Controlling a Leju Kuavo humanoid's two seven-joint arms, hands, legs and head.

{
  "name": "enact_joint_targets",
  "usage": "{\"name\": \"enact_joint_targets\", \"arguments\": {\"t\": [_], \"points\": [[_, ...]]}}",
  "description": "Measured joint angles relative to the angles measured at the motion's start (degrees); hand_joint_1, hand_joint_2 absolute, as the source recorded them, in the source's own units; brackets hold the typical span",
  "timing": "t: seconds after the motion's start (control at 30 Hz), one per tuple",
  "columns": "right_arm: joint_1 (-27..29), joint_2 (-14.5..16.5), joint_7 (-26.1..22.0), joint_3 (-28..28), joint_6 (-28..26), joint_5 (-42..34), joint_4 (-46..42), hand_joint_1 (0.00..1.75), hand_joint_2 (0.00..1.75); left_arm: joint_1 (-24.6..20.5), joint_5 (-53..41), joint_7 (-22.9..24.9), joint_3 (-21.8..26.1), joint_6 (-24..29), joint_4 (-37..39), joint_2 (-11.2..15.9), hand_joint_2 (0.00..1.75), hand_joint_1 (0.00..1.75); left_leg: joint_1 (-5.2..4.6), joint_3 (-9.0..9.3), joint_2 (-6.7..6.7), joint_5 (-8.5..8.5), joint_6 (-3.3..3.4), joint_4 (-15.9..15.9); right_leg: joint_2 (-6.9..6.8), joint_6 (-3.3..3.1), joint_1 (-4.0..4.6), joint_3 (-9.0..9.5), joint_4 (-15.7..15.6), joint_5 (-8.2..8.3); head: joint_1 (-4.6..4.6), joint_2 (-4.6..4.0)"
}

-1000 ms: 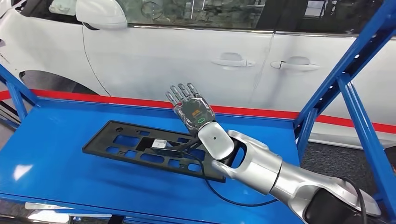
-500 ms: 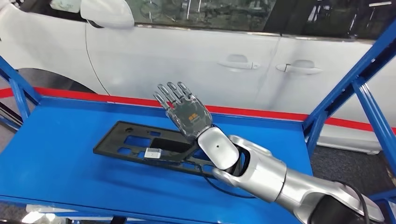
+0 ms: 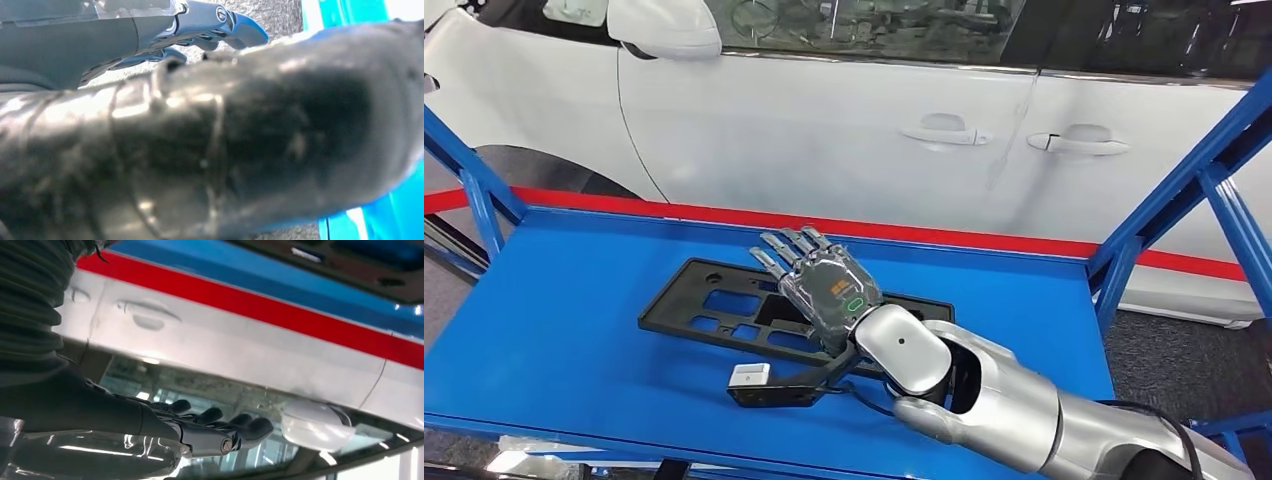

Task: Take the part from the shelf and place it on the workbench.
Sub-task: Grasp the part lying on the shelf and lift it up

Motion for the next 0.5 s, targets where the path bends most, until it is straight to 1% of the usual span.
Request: {"name": "enact_joint_targets", "arguments": {"t": [0.03, 0.07, 0.1, 0.17, 0.2, 0.23, 0.27, 0.3, 0.33, 0.37, 0.4, 0.43, 0.47, 0.5], "points": [[0.6, -0.3, 0.0, 0.0, 0.2, -0.7, -0.4, 0.0, 1.75, 0.0, 0.2, 0.2, 0.0, 0.1, 0.0, 0.1, 0.0, 0.0, -0.03, 0.1, 0.05, -0.13, -0.25, 0.0, 0.01, -0.04, -0.18, 0.32, -0.6, 0.26, 0.01, 0.0], [1.2, -0.7, 0.0, 0.0, 0.4, -1.5, -0.9, 0.0, 1.75, 0.0, 0.3, 0.5, 0.0, 0.2, 0.0, 0.1, 0.0, 0.0, -0.07, -0.09, 0.09, -0.77, -0.5, 0.6, -0.02, -0.11, -0.4, 0.67, -1.2, 0.5, -0.03, 0.0], [1.7, -1.0, 0.0, 0.0, 0.5, -2.1, -1.4, 0.0, 1.75, 0.0, 0.6, 0.8, 0.0, 0.3, 0.0, 0.2, 0.0, 0.0, -0.1, -0.85, 0.11, -2.01, -0.73, 2.5, -0.08, -0.2, -0.62, 0.98, -1.7, 0.76, -0.12, 0.01], [2.8, -1.8, 0.0, 0.0, -0.2, -2.5, -2.3, 0.0, 1.75, 0.0, 1.2, 1.7, 0.0, 0.7, 0.0, 0.3, 0.0, 0.0, 0.01, -3.53, 0.14, -5.32, -1.08, 8.5, -0.21, -0.34, -0.61, 1.14, -2.0, 0.91, -0.25, 0.01], [3.4, -2.1, 0.1, 0.0, -1.1, -2.4, -2.6, 0.0, 1.75, 0.1, 1.7, 2.2, 0.0, 1.0, 0.0, 0.3, 0.0, 0.0, 0.03, -4.8, 0.14, -6.43, -1.21, 11.3, -0.23, -0.38, -0.58, 1.12, -1.9, 0.94, -0.26, 0.0], [4.1, -2.5, 0.3, 0.0, -2.1, -2.2, -2.9, 0.0, 1.75, 0.1, 2.2, 2.6, 0.0, 1.3, 0.0, 0.4, 0.0, 0.0, 0.04, -5.33, 0.14, -6.54, -1.29, 12.7, -0.23, -0.39, -0.55, 1.11, -1.9, 0.93, -0.27, 0.0], [4.6, -2.8, 0.4, 0.0, -3.1, -1.9, -3.2, 0.0, 1.75, 0.2, 2.6, 3.0, 0.1, 1.6, 0.0, 0.5, 0.0, 0.0, 0.04, -4.97, 0.14, -5.67, -1.31, 12.1, -0.19, -0.38, -0.55, 1.1, -1.8, 0.93, -0.27, 0.0], [5.0, -3.0, 0.5, 0.0, -4.0, -1.5, -3.5, 0.0, 1.75, 0.2, 2.9, 3.2, 0.1, 1.8, 0.0, 0.6, 0.0, 0.0, 0.05, -3.66, 0.14, -3.99, -1.27, 9.6, -0.13, -0.36, -0.57, 1.09, -1.7, 0.91, -0.28, 0.0], [5.2, -3.2, 0.6, 0.0, -4.6, -1.3, -3.8, 0.0, 1.75, 0.2, 3.1, 3.3, 0.1, 2.0, 0.0, 0.7, 0.0, 0.0, 0.05, -1.84, 0.15, -2.26, -1.1, 6.0, -0.06, -0.3, -0.58, 1.07, -1.6, 0.87, -0.29, 0.0], [5.3, -3.4, 0.6, 0.0, -4.9, -1.2, -4.0, 0.0, 1.75, 0.1, 3.2, 3.4, 0.1, 2.0, 0.0, 0.8, 0.0, 0.0, -0.03, -0.11, 0.15, -1.03, -0.88, 2.5, -0.01, -0.19, -0.46, 0.97, -1.4, 0.81, -0.3, 0.0], [5.3, -3.5, 0.7, 0.0, -5.1, -1.1, -4.3, 0.0, 1.75, 0.0, 3.3, 3.4, 0.1, 2.1, 0.0, 0.8, 0.0, 0.0, -0.1, 1.11, 0.12, -0.29, -0.57, 0.1, 0.01, -0.01, -0.37, 0.85, -1.3, 0.8, -0.27, 0.01], [5.4, -3.7, 0.7, 0.0, -5.2, -1.0, -4.5, 0.0, 1.31, -0.1, 3.3, 3.4, 0.1, 2.1, 0.0, 0.9, 0.0, 0.0, -0.2, 1.66, 0.08, -0.13, -0.28, -1.1, 0.01, 0.21, -0.28, 0.74, -1.2, 0.82, -0.26, 0.01], [5.6, -3.8, 0.7, 0.0, -5.3, -1.0, -4.7, 0.0, 0.87, -0.1, 3.3, 3.4, 0.1, 2.2, 0.0, 0.9, 0.0, 0.0, -0.3, 1.77, 0.03, -0.08, -0.02, -1.4, 0.01, 0.45, -0.21, 0.66, -1.2, 0.92, -0.25, 0.01], [5.7, -4.0, 0.7, 0.0, -5.4, -0.9, -4.9, 0.0, 0.44, 0.0, 3.4, 3.4, 0.1, 2.2, 0.0, 0.9, 0.0, 0.0, -0.2, 1.72, 0.0, 0.16, 0.33, -1.5, 0.02, 0.72, -0.18, 0.64, -1.3, 1.06, -0.23, 0.01]]}}
